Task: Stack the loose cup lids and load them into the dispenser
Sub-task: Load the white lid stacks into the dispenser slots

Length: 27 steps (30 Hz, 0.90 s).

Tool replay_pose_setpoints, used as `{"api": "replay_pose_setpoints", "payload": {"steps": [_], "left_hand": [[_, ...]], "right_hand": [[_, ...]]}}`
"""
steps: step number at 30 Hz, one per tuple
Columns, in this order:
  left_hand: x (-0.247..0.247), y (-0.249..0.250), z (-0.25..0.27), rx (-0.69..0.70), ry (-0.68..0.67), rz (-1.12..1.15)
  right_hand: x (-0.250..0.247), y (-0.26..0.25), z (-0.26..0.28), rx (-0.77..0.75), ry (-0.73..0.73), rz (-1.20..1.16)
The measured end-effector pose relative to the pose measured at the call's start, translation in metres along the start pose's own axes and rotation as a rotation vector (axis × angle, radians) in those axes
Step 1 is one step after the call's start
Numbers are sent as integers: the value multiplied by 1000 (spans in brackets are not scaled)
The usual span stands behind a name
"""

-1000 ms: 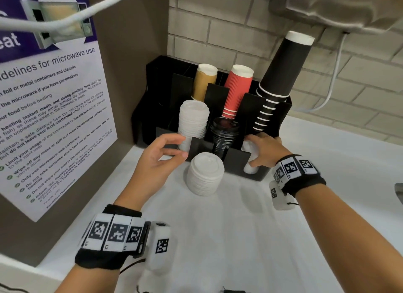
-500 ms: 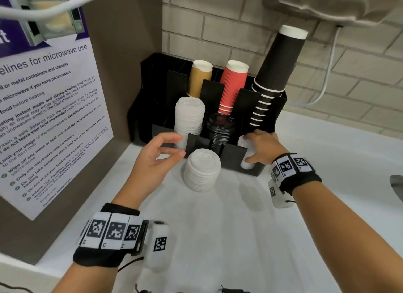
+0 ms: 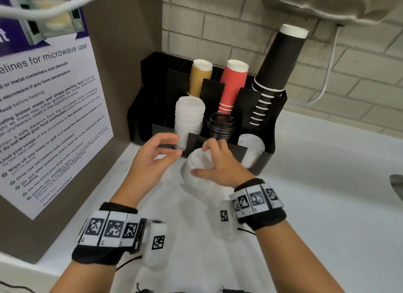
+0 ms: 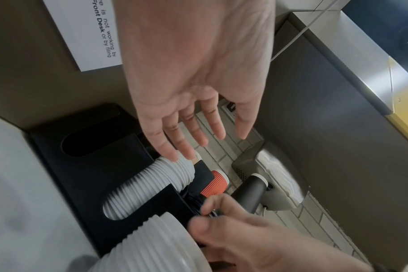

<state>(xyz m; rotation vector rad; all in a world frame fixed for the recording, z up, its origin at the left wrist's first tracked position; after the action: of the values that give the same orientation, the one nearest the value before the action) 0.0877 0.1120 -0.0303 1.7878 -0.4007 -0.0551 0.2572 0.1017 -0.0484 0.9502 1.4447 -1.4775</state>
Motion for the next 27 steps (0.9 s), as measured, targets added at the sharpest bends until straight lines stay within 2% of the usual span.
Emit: {"api": "replay_pose_setpoints", "payload": {"steps": [4,12,18,22,27], "left_hand": [[0,-4,1,-10,-2,-2],[-1,-3,-2,-14,3,4],[4,-6,-6,-23,-6,13],[18,-14,-4,-95,-81,13],[50,-18,1,-148,-253,133]], "right_hand": [[9,-1,-7,60,25,44],[13,2,-16,54,49,-1],[-2,6,-10,65,146,-58],[-27,3,5,17,291,-331],[-29,-21,24,-81,157,-645]]}}
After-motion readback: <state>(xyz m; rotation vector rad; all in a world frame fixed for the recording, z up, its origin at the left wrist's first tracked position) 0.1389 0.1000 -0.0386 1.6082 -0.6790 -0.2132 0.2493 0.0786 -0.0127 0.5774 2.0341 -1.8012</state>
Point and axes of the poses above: each hand's wrist, its own z-axis away from the middle knuckle, its own x-axis out of the palm, y = z × x, the point moved 10 cm from there along -z, towards the middle knuckle, and after that the axes turned 13 degrees about z, right-handed, at the moved point
